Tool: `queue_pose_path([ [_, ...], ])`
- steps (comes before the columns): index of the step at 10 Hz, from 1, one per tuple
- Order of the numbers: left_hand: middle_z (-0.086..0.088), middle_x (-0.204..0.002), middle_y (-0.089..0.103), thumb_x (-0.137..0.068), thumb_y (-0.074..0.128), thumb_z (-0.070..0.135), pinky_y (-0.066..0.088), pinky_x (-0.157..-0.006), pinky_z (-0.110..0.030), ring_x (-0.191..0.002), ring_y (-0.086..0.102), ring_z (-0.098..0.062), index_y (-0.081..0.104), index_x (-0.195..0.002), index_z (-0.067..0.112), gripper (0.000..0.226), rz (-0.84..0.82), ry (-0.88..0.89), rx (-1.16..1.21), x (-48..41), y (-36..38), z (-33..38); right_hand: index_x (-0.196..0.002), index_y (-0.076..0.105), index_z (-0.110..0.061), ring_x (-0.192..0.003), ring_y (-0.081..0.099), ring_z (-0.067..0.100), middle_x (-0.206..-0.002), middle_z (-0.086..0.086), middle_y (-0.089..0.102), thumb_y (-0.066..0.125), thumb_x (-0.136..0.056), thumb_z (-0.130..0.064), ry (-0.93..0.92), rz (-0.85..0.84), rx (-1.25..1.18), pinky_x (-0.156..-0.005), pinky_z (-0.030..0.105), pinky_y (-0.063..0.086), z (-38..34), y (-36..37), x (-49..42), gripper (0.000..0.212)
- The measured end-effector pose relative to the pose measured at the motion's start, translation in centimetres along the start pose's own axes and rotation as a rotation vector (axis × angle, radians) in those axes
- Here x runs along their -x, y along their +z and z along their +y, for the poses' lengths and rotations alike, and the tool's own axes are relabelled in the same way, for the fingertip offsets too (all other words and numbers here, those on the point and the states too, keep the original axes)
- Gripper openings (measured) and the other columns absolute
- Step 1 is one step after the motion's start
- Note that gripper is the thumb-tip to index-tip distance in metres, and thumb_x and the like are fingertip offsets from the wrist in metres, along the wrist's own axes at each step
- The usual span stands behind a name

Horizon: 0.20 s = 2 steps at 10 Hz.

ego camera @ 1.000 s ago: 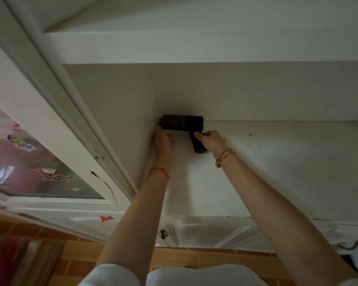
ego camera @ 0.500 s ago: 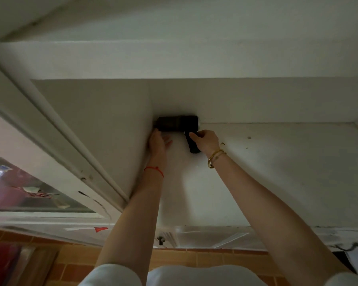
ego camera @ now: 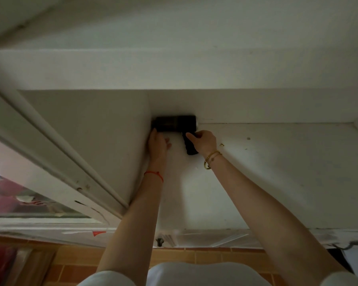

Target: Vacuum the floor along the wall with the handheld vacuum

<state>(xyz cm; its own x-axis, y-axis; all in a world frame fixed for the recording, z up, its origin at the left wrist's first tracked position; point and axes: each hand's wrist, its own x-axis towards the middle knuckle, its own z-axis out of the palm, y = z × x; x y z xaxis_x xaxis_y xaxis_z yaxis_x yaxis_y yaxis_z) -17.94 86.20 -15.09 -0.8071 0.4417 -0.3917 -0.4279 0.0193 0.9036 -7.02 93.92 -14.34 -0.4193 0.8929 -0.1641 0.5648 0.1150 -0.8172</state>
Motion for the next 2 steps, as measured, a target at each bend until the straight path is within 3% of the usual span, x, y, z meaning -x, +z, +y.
queue_pose_path([
  [1, -0.010, -0.105, 0.062, -0.095, 0.044, 0.012, 0.056, -0.078, -0.035, -0.084, 0.063, -0.023, 0.045, -0.143, 0.010, 0.048, -0.019, 0.086, -0.147, 0.7, -0.9, -0.4, -0.050, 0.030, -0.017, -0.048, 0.034, 0.013, -0.049, -0.001, 0.035, 0.058, -0.095, -0.037, -0.026, -0.011, 0.013, -0.054, 0.031, 0.026, 0.1, -0.3, 0.2, 0.057],
  [2, -0.020, -0.133, 0.057, -0.088, 0.052, 0.011, 0.049, -0.099, -0.049, -0.110, 0.061, -0.037, 0.049, -0.140, 0.008, 0.052, -0.055, 0.231, -0.421, 1.3, -1.8, -0.7, -0.052, 0.031, -0.016, -0.053, 0.036, 0.016, -0.053, 0.001, 0.037, 0.053, -0.097, -0.033, -0.048, 0.000, -0.006, -0.055, 0.031, 0.026, 0.2, -1.5, 1.1, 0.053],
])
